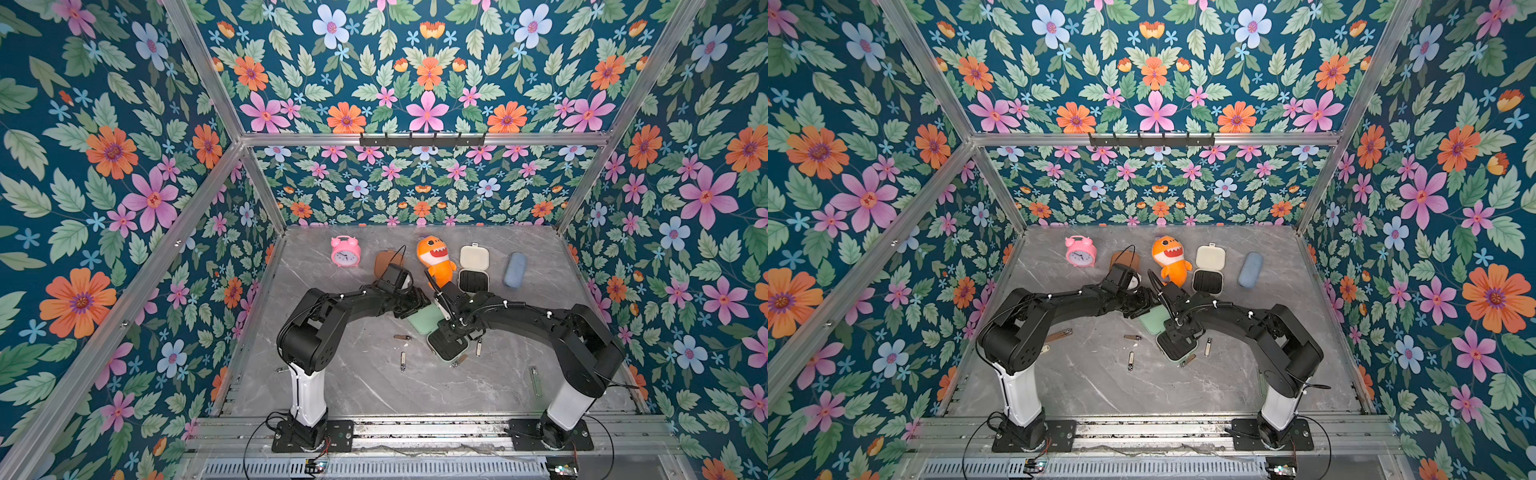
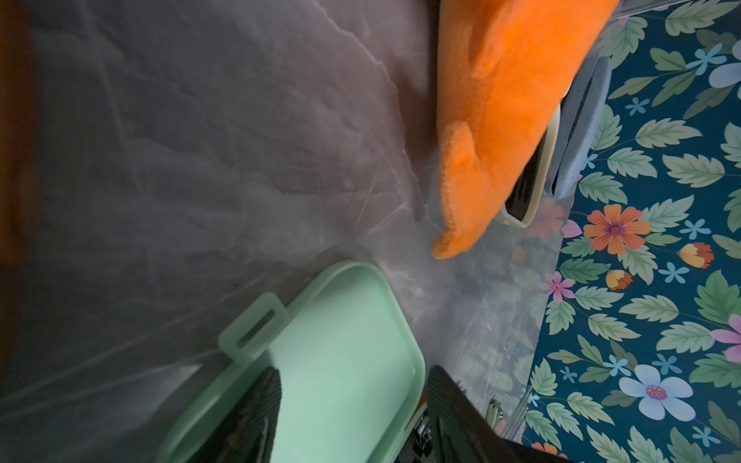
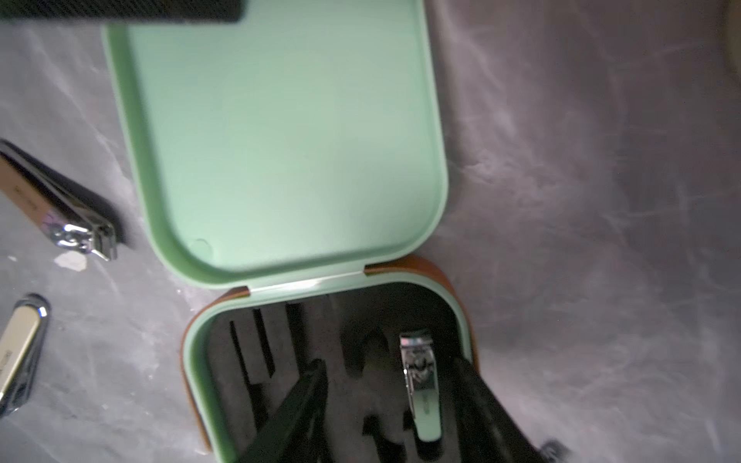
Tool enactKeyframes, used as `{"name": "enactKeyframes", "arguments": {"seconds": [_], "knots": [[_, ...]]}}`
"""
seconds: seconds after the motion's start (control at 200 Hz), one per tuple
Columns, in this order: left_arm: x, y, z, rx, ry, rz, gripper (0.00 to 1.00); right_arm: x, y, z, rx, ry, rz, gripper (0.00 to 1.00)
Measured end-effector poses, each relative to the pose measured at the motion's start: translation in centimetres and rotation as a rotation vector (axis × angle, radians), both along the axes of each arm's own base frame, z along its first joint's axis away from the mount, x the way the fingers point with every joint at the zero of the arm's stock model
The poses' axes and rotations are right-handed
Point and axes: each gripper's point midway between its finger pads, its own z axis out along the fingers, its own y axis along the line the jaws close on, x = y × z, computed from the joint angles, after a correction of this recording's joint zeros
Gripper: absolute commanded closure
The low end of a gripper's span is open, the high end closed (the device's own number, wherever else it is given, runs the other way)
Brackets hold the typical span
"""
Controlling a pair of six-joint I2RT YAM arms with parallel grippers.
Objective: Organize nail clipper sets
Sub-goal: Place the nail clipper in the storage box.
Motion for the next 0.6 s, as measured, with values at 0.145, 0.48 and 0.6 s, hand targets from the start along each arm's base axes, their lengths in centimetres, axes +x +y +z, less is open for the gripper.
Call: {"name": "enactKeyframes", "arguments": {"seconds": [0.145,0.48,0.6], "knots": [[0.0,0.0,0.0,0.0,0.001,0.0,0.38,0.2,-0.1,1.5,0.011,-0.028,-0.007,0.4],[0.1,0.0,0.0,0.001,0.001,0.0,0.38,-0.3,-0.1,1.0,0.014,0.008,-0.016,0.82],[0.1,0.0,0.0,0.001,0.001,0.0,0.39,-0.1,-0.5,0.4,0.008,0.02,-0.027,0.83]]}}
